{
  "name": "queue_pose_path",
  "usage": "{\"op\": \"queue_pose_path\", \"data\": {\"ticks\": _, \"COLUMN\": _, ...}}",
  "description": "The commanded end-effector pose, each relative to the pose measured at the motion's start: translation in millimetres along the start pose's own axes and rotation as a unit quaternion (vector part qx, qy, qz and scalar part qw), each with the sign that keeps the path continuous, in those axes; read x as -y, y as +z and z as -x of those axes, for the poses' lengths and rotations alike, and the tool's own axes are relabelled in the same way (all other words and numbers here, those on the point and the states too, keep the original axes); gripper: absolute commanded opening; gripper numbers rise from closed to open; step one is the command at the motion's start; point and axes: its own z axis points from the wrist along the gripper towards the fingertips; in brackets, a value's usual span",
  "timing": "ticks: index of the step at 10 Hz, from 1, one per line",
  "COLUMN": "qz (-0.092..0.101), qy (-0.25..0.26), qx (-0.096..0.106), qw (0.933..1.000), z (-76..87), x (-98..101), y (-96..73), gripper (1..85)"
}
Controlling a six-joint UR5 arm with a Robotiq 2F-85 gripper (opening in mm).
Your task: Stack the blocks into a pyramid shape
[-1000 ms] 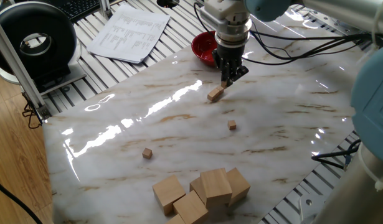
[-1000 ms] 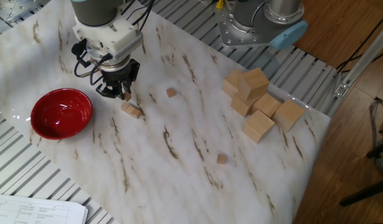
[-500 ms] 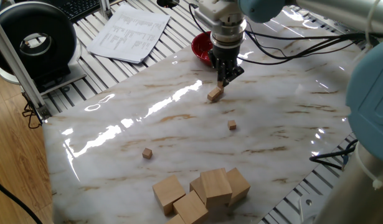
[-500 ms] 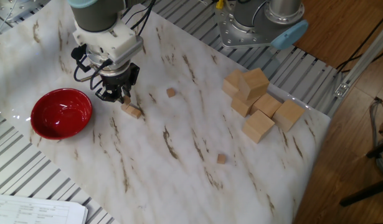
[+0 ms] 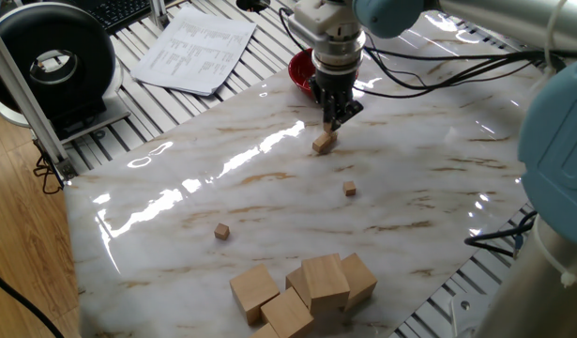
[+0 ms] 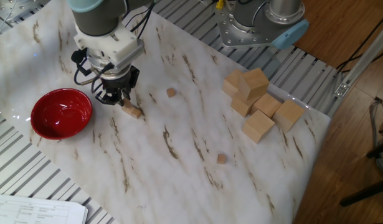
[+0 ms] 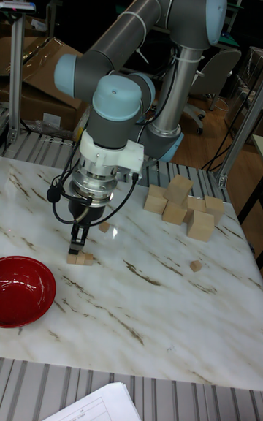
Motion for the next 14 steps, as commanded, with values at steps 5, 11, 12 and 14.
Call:
{"op": "queue_pose_path", "data": {"ticks": 5, "qz": -0.013, "qy": -0.044, "qx": 0.005, "qw": 0.9989, "z": 4.6, "x": 5.9, "y": 0.1, "gripper": 16.7}}
{"op": "queue_pose_path", "data": {"ticks": 11, "qz": -0.014, "qy": -0.04, "qx": 0.011, "qw": 0.999, "z": 3.1, "x": 2.2, "y": 4.4, "gripper": 17.7}}
{"op": "queue_pose_path", "data": {"ticks": 12, "qz": -0.015, "qy": -0.041, "qx": 0.011, "qw": 0.999, "z": 1.4, "x": 1.9, "y": 5.4, "gripper": 17.7}}
{"op": "queue_pose_path", "data": {"ticks": 14, "qz": -0.015, "qy": -0.04, "qx": 0.011, "qw": 0.999, "z": 1.2, "x": 1.8, "y": 5.6, "gripper": 17.7}}
